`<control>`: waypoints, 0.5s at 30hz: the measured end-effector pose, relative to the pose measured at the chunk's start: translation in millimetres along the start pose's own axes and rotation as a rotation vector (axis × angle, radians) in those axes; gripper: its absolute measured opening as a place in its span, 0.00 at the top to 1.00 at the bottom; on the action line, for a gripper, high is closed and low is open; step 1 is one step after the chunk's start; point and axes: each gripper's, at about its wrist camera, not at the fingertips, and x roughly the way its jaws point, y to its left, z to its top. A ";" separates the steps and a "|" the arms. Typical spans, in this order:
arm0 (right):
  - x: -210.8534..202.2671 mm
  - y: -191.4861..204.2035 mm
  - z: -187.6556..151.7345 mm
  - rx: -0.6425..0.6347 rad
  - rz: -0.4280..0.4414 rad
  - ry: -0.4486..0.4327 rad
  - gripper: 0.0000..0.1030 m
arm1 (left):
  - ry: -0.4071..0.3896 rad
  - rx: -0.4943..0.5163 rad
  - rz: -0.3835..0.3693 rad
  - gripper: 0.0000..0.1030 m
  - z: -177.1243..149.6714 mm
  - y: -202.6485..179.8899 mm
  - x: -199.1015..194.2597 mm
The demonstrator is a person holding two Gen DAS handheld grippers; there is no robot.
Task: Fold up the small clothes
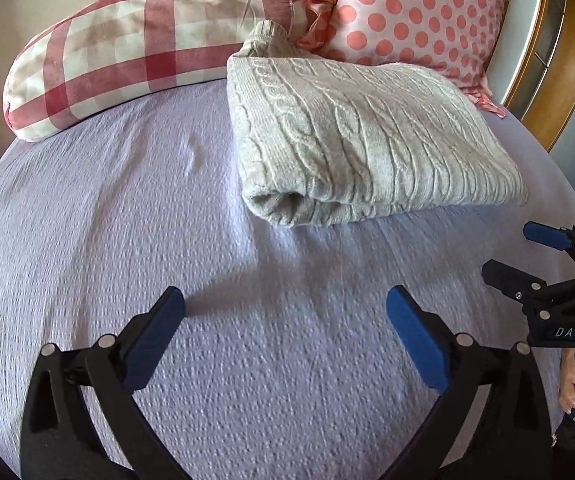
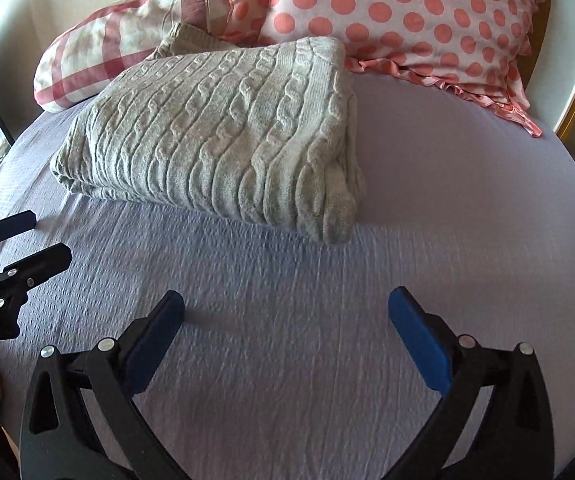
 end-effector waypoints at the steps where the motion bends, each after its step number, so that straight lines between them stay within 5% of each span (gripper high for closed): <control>1: -0.1 -0.1 -0.3 0.002 0.000 0.000 0.01 | 0.005 0.013 0.013 0.02 -0.4 -2.1 0.8; 15: -1.5 0.6 -2.0 0.002 -0.003 -0.001 0.01 | 0.016 0.050 0.043 0.02 0.5 -5.5 4.4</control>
